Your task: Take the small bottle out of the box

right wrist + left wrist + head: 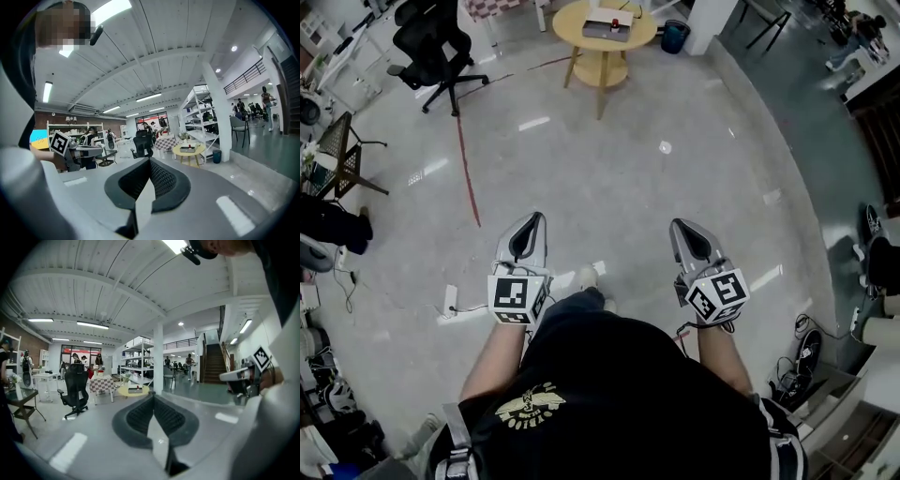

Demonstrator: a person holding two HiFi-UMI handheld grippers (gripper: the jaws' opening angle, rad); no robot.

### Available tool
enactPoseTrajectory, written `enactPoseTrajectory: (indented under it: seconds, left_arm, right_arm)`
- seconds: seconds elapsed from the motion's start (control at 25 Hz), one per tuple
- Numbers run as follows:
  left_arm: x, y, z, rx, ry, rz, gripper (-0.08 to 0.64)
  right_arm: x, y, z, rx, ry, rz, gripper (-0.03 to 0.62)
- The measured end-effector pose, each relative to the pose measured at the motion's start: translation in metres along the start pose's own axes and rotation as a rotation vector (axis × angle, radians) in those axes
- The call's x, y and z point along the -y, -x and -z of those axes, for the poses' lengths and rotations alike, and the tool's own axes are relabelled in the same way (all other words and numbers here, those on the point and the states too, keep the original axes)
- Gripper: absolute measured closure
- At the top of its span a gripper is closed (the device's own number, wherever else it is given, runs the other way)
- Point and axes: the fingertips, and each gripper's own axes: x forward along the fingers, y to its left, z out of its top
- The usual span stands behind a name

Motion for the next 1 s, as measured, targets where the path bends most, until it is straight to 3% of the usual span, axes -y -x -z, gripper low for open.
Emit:
enactPoseTrajectory:
  seconds: [0.16,0.36,0.76,1.0]
  left_arm:
    - [-0.005,-0.024,0.001,-0.012,0.000,0.043,0.560]
    - [-0.008,-0.058,-0.010,0.042,0.026,0.132,0.560]
    - [0.010,-0.113,-0.013,0.043,0.012,0.231,0.560]
    - [0.013,-0.110,-0.009,0.018,0.002,0.242,0.560]
  right_arm:
    - [0.006,-0.029,-0.010,0.001,0.022,-0.004,0.584]
    - [0.005,-0.052,-0.022,0.014,0.040,0.029,0.584]
    - [0.027,-0.043,-0.031,0.017,0.048,0.131,0.584]
    - [0.036,-0.036,-0.032,0.075,-0.148,0.105,0.584]
